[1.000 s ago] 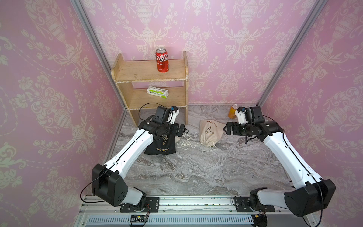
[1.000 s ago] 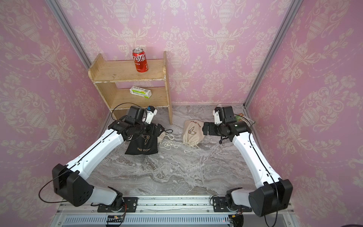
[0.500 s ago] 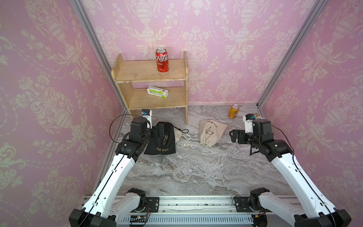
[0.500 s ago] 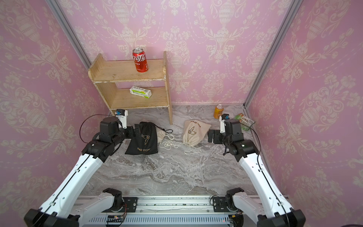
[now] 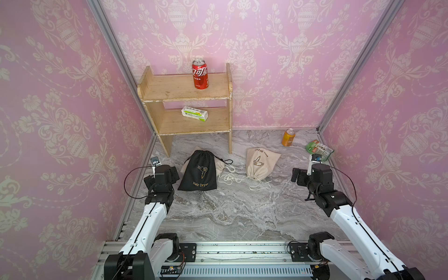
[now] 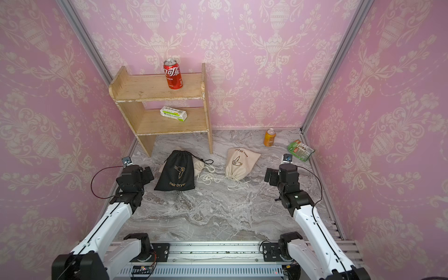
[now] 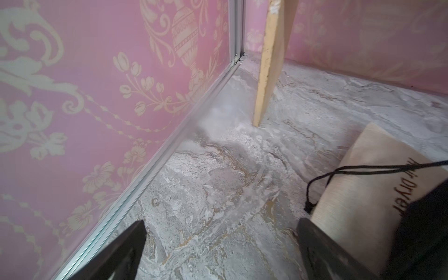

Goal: Pack away hair dryers
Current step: Reset both arms

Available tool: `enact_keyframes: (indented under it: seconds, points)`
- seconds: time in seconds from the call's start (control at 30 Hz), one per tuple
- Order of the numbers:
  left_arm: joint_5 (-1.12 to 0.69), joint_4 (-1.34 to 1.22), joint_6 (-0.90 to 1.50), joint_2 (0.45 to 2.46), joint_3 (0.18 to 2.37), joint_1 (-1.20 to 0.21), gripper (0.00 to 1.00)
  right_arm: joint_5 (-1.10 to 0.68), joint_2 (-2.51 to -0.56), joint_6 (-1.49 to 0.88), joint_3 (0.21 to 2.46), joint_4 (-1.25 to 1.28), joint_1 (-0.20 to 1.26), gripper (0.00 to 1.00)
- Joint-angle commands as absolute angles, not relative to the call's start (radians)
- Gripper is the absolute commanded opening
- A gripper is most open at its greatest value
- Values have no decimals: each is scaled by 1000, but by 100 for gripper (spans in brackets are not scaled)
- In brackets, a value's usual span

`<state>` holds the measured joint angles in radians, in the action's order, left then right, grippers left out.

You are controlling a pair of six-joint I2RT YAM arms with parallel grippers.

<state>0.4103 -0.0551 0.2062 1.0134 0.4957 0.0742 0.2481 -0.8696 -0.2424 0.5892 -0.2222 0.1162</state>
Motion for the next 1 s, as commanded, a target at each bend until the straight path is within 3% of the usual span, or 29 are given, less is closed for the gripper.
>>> enact_keyframes:
  seconds: [0.0,0.37,0.7,0.97]
  points:
    - [406,-229,196,1087,448,123,99,259,-847,-284,530,-104,90,100]
    - [-116,-441,187,1408,491,124,99,224,-777,-270,467,-50,66,99]
    - [-187,-447,97,1447,486,57,99,163,-802,-237,435,20,61,99]
    - [-107,-542,20,1456,465,60,99,149,-859,-153,412,123,61,99]
